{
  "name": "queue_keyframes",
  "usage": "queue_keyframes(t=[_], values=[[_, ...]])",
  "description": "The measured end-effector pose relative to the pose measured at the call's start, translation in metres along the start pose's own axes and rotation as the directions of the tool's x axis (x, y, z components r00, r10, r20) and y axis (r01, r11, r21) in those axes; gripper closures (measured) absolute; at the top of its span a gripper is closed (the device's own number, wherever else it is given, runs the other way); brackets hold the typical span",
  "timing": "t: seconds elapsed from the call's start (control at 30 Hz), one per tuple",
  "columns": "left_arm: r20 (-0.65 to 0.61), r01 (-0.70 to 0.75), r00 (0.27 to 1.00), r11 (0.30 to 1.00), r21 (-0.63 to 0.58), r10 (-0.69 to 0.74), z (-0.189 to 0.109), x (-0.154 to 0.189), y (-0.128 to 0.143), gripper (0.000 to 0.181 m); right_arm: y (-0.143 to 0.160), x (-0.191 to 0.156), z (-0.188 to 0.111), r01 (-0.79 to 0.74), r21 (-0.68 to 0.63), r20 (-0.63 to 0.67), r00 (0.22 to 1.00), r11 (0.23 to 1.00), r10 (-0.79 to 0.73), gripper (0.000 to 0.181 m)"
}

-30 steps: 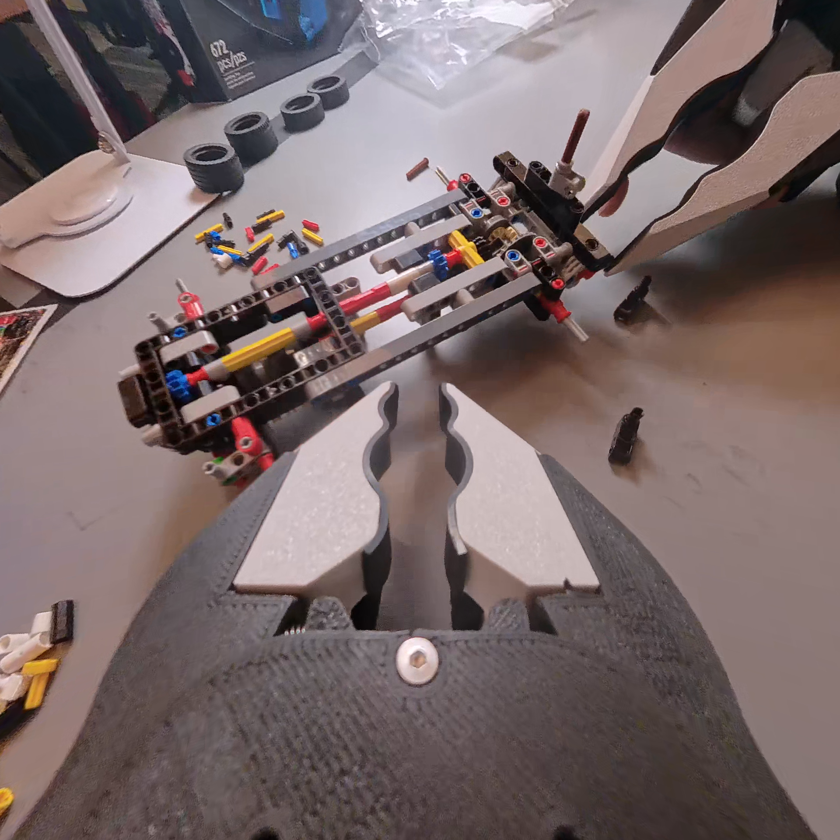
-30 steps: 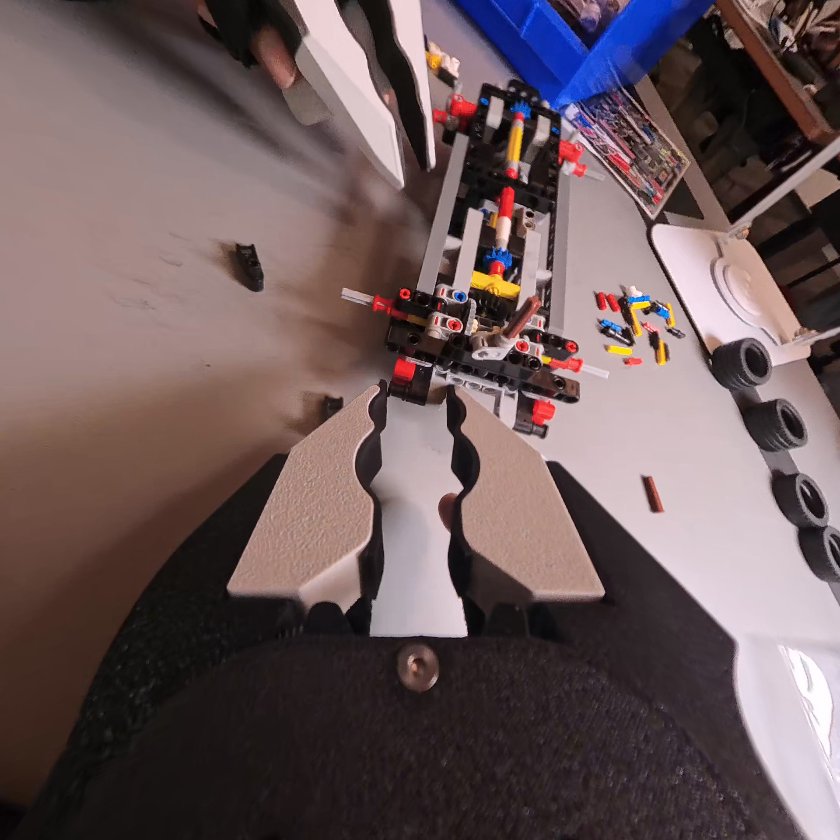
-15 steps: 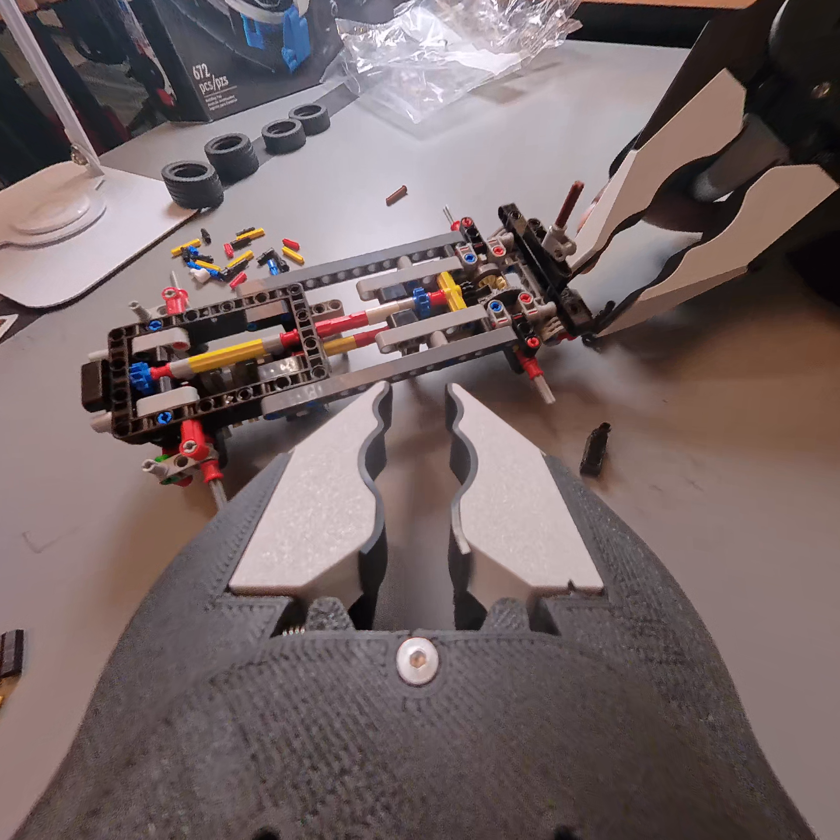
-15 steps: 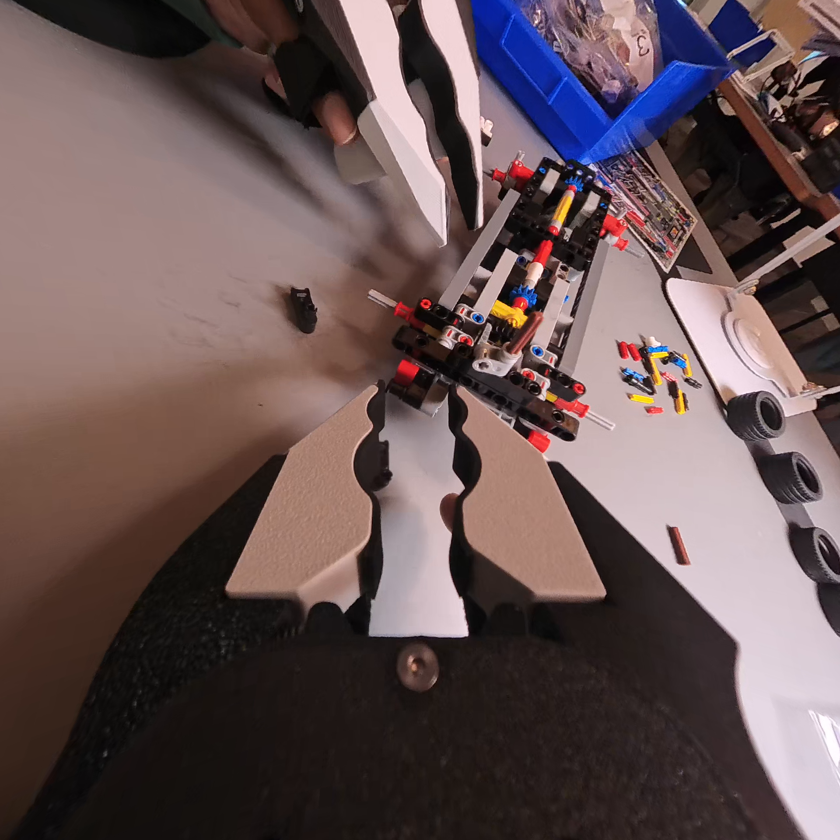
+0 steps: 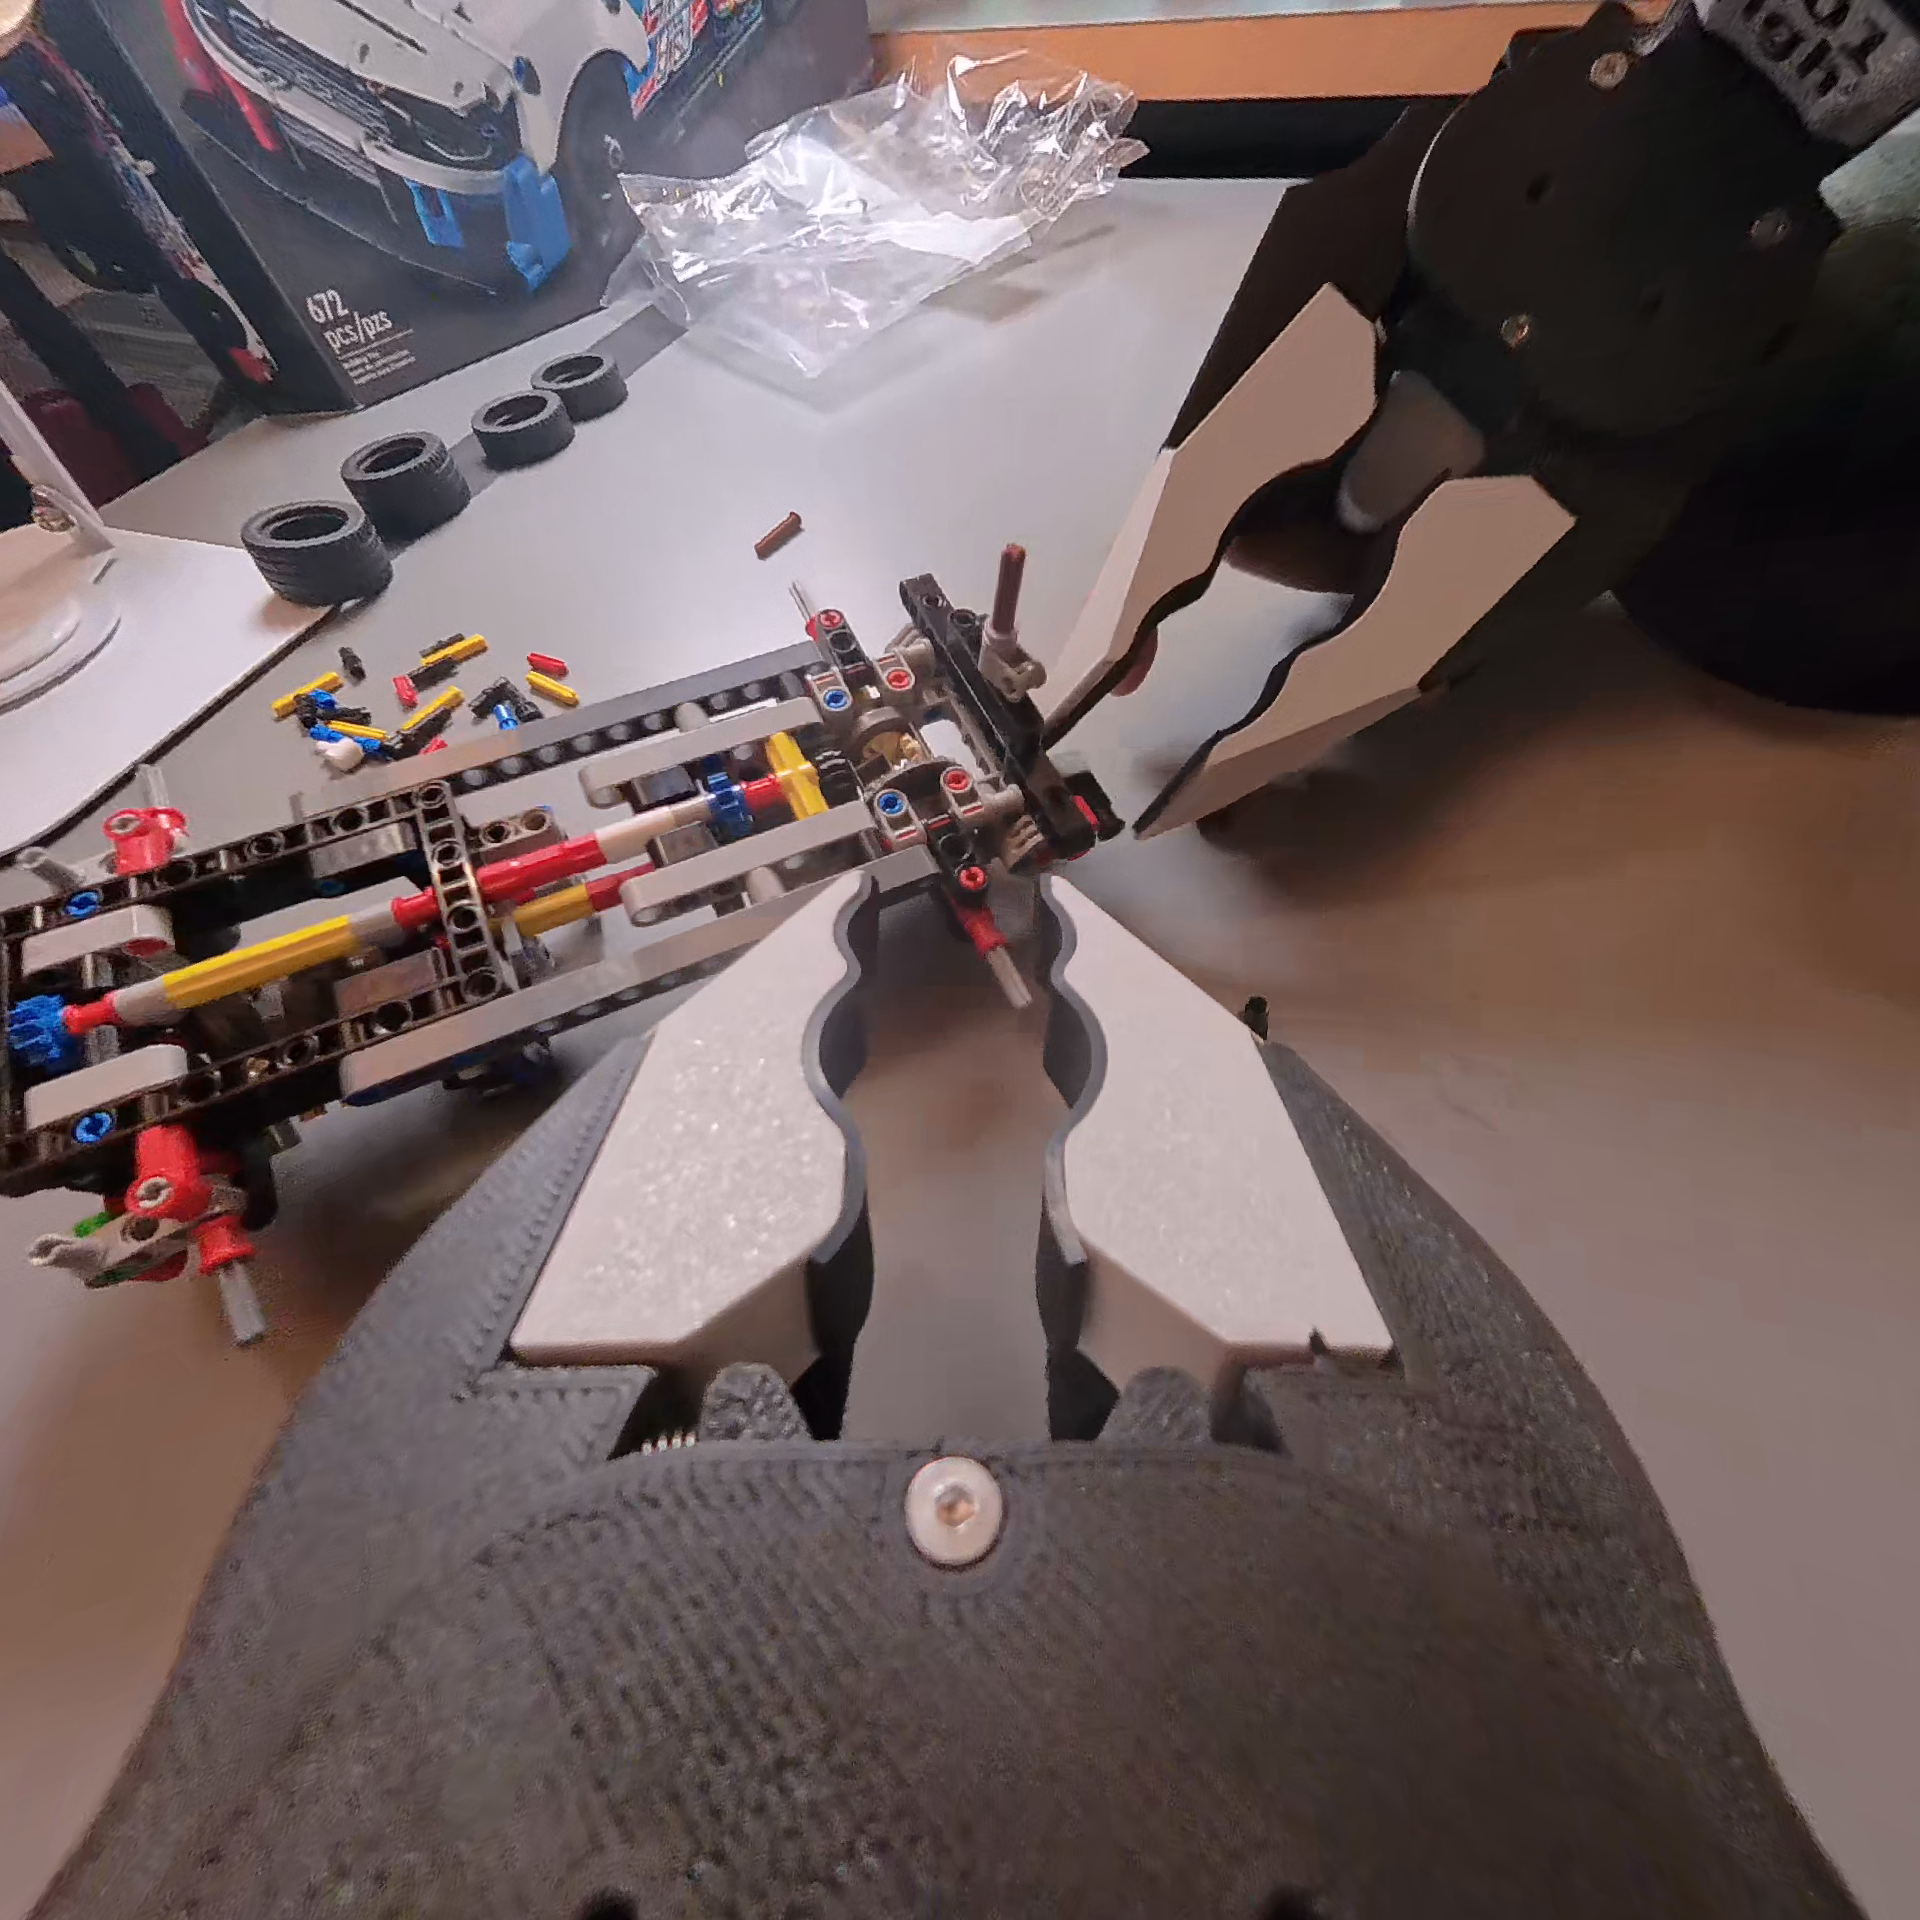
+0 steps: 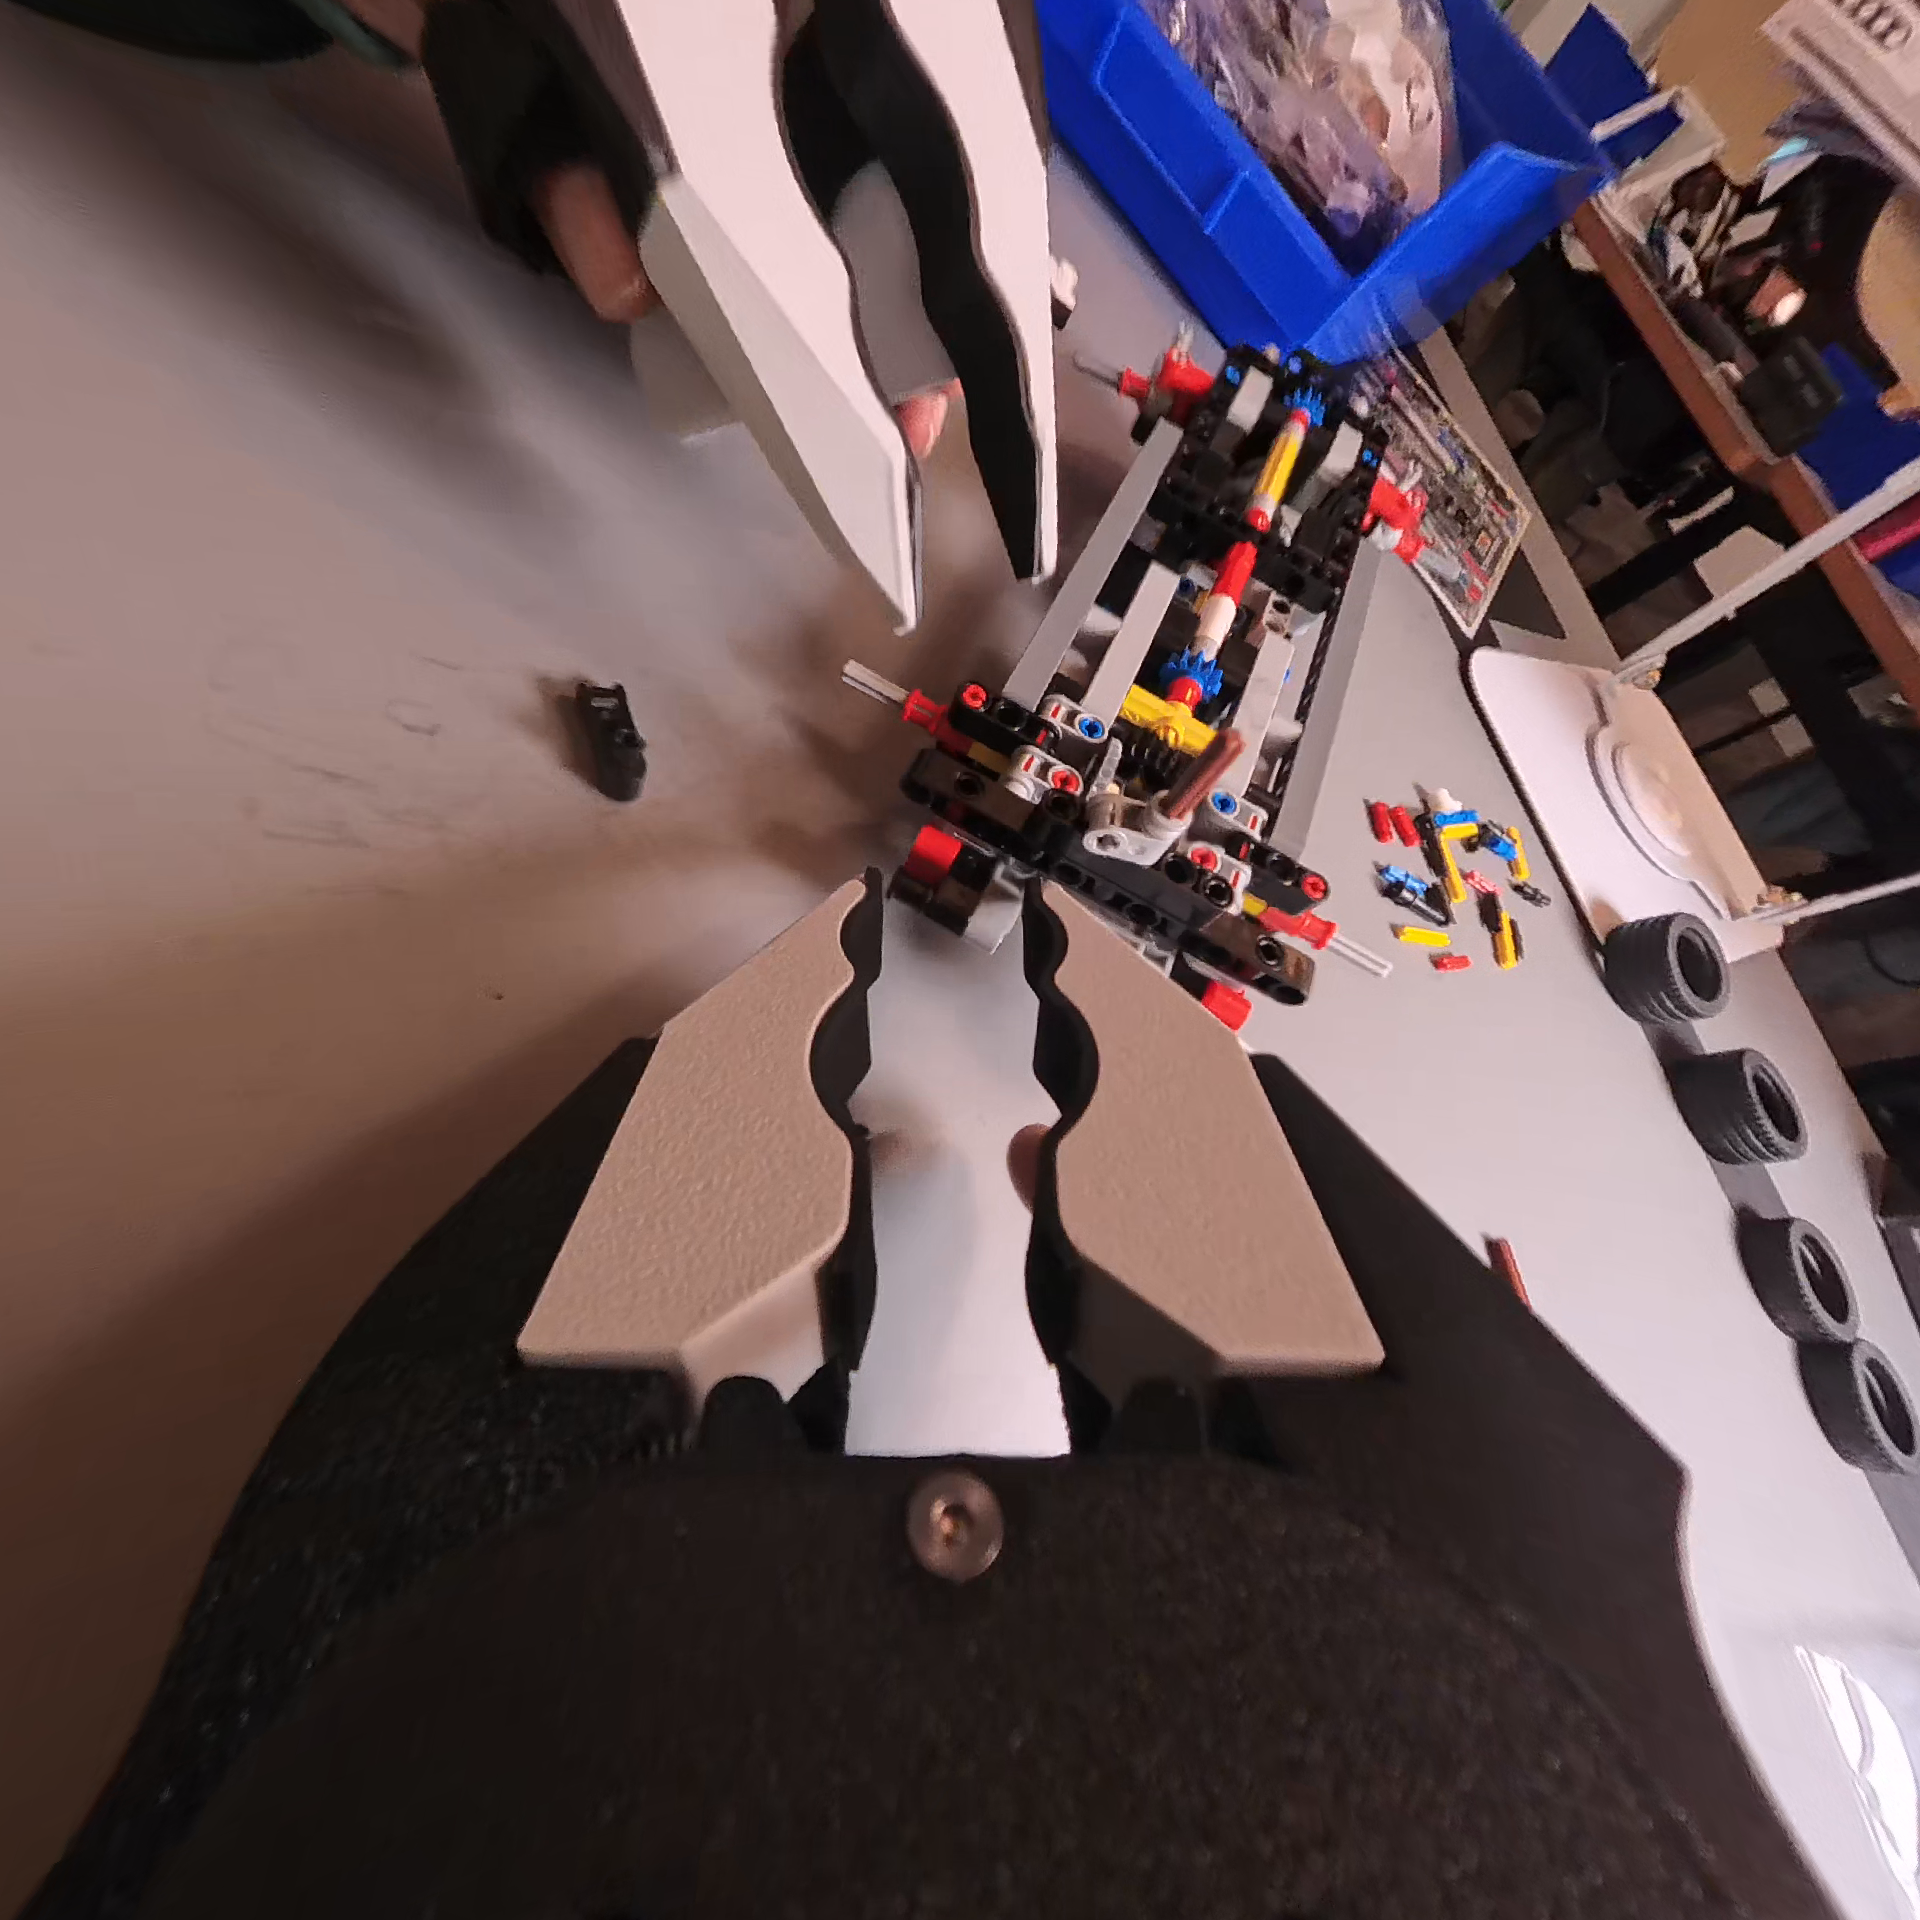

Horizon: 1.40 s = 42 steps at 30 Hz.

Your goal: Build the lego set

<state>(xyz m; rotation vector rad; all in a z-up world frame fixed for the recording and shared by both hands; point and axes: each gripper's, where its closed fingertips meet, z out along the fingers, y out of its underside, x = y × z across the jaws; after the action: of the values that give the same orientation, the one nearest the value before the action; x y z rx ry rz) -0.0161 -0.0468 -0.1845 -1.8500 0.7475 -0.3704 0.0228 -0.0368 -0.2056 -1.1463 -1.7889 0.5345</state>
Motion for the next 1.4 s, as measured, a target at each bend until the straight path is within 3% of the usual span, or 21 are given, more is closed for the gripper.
queue_keyframes(t=[0.17, 0.23, 0.47, 0.6, 0.8, 1.03, 1.17, 1.3, 1.4], values=[[0.033, -0.02, 0.999, 1.0, 0.02, 0.019, -0.007, -0.001, -0.005, 0.154, -0.012, 0.007, -0.027, -0.023, 0.099, 0.035, 0.999, 0.995, 0.019, 0.157], [0.034, 0.005, 0.999, 0.999, 0.045, -0.007, -0.011, -0.004, -0.009, 0.152, 0.0, 0.006, -0.037, -0.038, 0.059, 0.115, 0.993, 0.998, 0.031, 0.154], [-0.006, 0.07, 0.998, 0.991, 0.111, -0.07, -0.017, -0.003, -0.018, 0.144, 0.027, 0.04, -0.063, -0.15, 0.09, 0.093, 0.986, 0.985, 0.141, 0.158], [0.003, 0.053, 0.999, 0.993, 0.102, -0.054, -0.016, -0.003, -0.017, 0.145, 0.039, 0.039, -0.058, -0.181, 0.055, 0.113, 0.978, 0.982, 0.174, 0.16], [0.012, 0.047, 0.999, 0.993, 0.108, -0.048, -0.017, -0.003, -0.019, 0.147, 0.046, 0.004, -0.049, -0.165, -0.047, 0.278, 0.945, 0.985, 0.172, 0.154], [-0.005, 0.055, 0.998, 0.995, 0.08, -0.055, -0.009, -0.001, -0.012, 0.147, 0.046, -0.017, -0.037, -0.004, -0.18, 0.466, 0.88, 0.984, 0.089, 0.15], [0.002, 0.046, 0.999, 0.996, 0.077, -0.047, -0.01, -0.002, -0.011, 0.148, 0.042, -0.021, -0.029, 0.056, -0.218, 0.546, 0.834, 0.974, 0.074, 0.163], [-0.002, 0.072, 0.997, 0.994, 0.087, -0.072, -0.012, -0.006, -0.01, 0.15, 0.037, -0.024, -0.023, 0.094, -0.176, 0.54, 0.842, 0.98, 0.016, 0.178], [-0.02, 0.088, 0.996, 0.992, 0.094, -0.087, -0.011, -0.005, -0.01, 0.15, 0.037, -0.025, -0.026, 0.106, -0.156, 0.538, 0.843, 0.982, -0.005, 0.178]])
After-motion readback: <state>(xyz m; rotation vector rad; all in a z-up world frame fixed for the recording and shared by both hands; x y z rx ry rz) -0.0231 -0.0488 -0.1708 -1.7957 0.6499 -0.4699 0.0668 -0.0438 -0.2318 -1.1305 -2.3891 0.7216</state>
